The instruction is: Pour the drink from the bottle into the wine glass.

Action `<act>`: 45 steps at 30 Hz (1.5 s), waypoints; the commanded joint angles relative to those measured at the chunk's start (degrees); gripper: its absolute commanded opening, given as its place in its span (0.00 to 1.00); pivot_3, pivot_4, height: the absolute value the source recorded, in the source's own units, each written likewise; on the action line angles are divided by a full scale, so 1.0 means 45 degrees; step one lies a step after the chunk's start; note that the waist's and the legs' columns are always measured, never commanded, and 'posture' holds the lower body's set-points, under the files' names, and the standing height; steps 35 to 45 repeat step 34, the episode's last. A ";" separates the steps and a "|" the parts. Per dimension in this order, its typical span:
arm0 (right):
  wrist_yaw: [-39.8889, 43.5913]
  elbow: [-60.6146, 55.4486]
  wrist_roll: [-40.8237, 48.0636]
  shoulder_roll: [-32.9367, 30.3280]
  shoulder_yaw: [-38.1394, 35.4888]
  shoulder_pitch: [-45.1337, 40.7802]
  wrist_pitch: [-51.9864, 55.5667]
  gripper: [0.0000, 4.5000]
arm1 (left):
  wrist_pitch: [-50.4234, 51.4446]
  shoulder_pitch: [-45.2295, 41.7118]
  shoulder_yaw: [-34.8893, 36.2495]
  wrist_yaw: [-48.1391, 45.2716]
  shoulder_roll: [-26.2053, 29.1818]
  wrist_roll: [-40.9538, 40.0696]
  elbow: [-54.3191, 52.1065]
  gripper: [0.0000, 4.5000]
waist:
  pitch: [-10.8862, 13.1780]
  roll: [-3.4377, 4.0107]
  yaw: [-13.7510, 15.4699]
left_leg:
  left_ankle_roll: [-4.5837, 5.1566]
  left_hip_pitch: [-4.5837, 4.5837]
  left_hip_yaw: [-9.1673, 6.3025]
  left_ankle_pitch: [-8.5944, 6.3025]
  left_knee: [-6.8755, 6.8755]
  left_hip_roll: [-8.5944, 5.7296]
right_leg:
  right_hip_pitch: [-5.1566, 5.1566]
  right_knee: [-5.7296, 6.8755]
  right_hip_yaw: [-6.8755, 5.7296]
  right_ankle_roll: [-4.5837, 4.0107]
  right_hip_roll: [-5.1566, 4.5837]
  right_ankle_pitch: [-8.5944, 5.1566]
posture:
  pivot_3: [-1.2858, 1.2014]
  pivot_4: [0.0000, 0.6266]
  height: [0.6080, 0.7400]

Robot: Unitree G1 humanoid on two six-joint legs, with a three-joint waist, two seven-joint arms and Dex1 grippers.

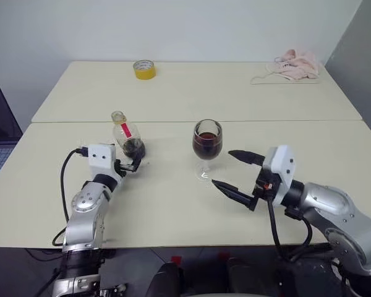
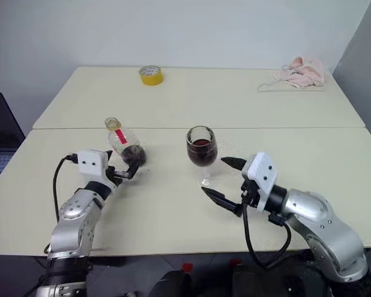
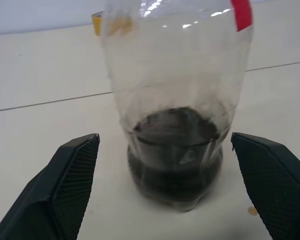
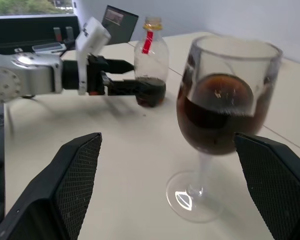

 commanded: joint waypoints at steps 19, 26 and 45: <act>-0.4417 0.6520 -0.4833 0.5114 -0.1418 0.3267 -0.8946 1.00 | 0.0476 0.2560 -0.0116 0.0871 -0.0930 0.0131 -0.3570 0.99 | -0.0041 -0.0025 0.0030 | -0.0003 0.0036 0.0033 0.0000 -0.0033 0.0017 | 0.0014 -0.0020 0.0030 -0.0002 0.0013 -0.0001 | 0.52 0.24 1.00; -0.3698 0.6327 -0.3893 0.5084 -0.1433 0.3688 -0.8800 1.00 | -0.0077 0.2753 -0.0326 0.1174 -0.1238 0.0576 -0.3765 0.99 | -0.0046 -0.0016 0.0033 | -0.0001 0.0040 0.0028 -0.0001 -0.0036 0.0023 | 0.0024 -0.0028 0.0027 -0.0003 0.0022 -0.0001 | 0.52 0.24 1.00; -0.3574 0.6168 -0.3796 0.4997 -0.1417 0.3794 -0.8616 1.00 | -0.0623 0.2777 -0.0456 0.1258 -0.1397 0.0825 -0.3688 0.99 | -0.0050 -0.0009 0.0035 | -0.0001 0.0041 0.0025 -0.0001 -0.0036 0.0022 | 0.0031 -0.0038 0.0024 -0.0004 0.0022 -0.0002 | 0.52 0.24 1.00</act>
